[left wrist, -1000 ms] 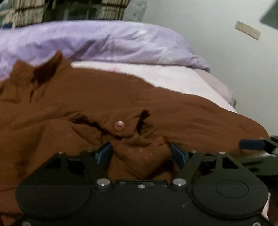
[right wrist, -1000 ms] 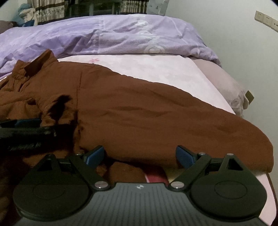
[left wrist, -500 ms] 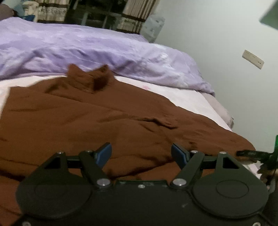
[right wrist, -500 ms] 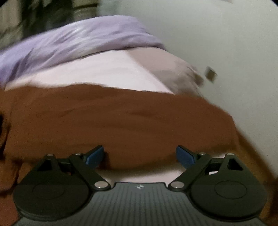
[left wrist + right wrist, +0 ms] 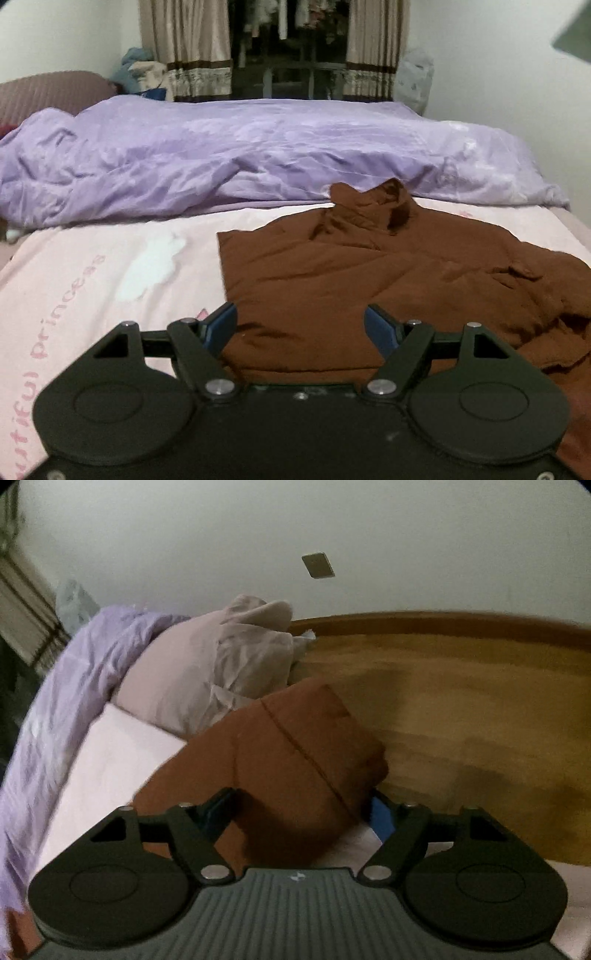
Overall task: Fold large clothes
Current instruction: 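Grasp the sleeve cuff with the right tool, then fold the held sleeve across the jacket body and open the right tool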
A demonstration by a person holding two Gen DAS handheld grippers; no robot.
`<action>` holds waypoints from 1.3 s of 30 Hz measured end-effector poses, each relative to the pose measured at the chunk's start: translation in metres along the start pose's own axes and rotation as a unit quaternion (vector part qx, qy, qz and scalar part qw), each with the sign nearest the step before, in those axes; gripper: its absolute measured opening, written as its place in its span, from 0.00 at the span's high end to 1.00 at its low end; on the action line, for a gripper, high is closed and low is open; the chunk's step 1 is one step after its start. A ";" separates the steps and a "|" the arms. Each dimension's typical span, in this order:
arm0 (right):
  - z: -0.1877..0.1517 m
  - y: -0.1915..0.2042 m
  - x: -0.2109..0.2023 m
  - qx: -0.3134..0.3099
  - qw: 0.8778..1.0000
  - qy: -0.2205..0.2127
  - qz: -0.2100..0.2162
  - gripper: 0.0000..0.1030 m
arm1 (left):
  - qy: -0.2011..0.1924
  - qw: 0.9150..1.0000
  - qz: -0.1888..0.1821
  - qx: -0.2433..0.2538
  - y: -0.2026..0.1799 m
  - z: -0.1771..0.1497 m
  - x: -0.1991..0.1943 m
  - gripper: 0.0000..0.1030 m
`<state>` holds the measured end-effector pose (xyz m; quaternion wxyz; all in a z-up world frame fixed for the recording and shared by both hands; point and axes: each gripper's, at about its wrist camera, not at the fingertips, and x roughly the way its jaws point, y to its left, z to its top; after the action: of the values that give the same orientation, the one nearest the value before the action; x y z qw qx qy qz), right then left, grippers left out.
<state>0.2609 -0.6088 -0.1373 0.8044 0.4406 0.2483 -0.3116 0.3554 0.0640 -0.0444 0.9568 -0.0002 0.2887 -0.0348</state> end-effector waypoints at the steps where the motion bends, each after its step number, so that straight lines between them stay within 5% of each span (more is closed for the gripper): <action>1: 0.000 -0.007 -0.001 0.028 1.000 -0.005 0.008 0.34 | 0.000 1.000 0.006 0.004 0.002 -0.001 0.002 0.25; 2: -0.001 -0.016 -0.007 0.051 0.998 -0.009 0.033 0.61 | 0.000 1.000 0.016 0.010 0.004 -0.003 0.004 0.25; 3: 0.000 -0.019 -0.008 0.069 0.995 -0.011 0.069 0.68 | 0.001 1.000 0.026 0.015 0.004 -0.003 0.009 0.25; 5: -0.004 -0.004 -0.024 0.056 0.993 -0.040 0.099 0.70 | 0.001 0.999 0.043 0.022 0.008 -0.004 0.014 0.25; 10: -0.054 0.108 -0.072 -0.127 0.980 -0.098 0.120 0.72 | 0.009 0.996 0.090 -0.012 0.026 -0.003 0.032 0.25; 19: -0.265 0.300 -0.140 -0.375 0.886 -0.082 0.261 0.78 | 0.010 0.996 0.079 -0.042 0.028 0.004 0.039 0.25; 22: -0.334 0.339 -0.153 -0.398 0.861 -0.046 0.313 0.78 | 0.026 0.997 0.065 -0.044 0.022 -0.005 0.048 0.25; 27: -0.420 0.366 -0.164 -0.404 0.836 0.014 0.370 0.78 | 0.037 0.995 0.084 -0.028 0.020 -0.018 0.055 0.25; 34: -0.476 0.354 -0.123 -0.412 0.837 0.081 0.350 0.78 | 0.062 0.995 0.074 -0.040 0.034 -0.036 0.066 0.23; 39: -0.473 0.342 -0.093 -0.389 0.845 0.124 0.345 0.75 | 0.072 0.994 0.079 -0.034 0.034 -0.041 0.071 0.23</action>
<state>0.3842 -0.0317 -0.1159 0.9281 0.1837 0.2788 0.1650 0.3942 0.0938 -0.1188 0.9328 -0.0079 0.3566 0.0509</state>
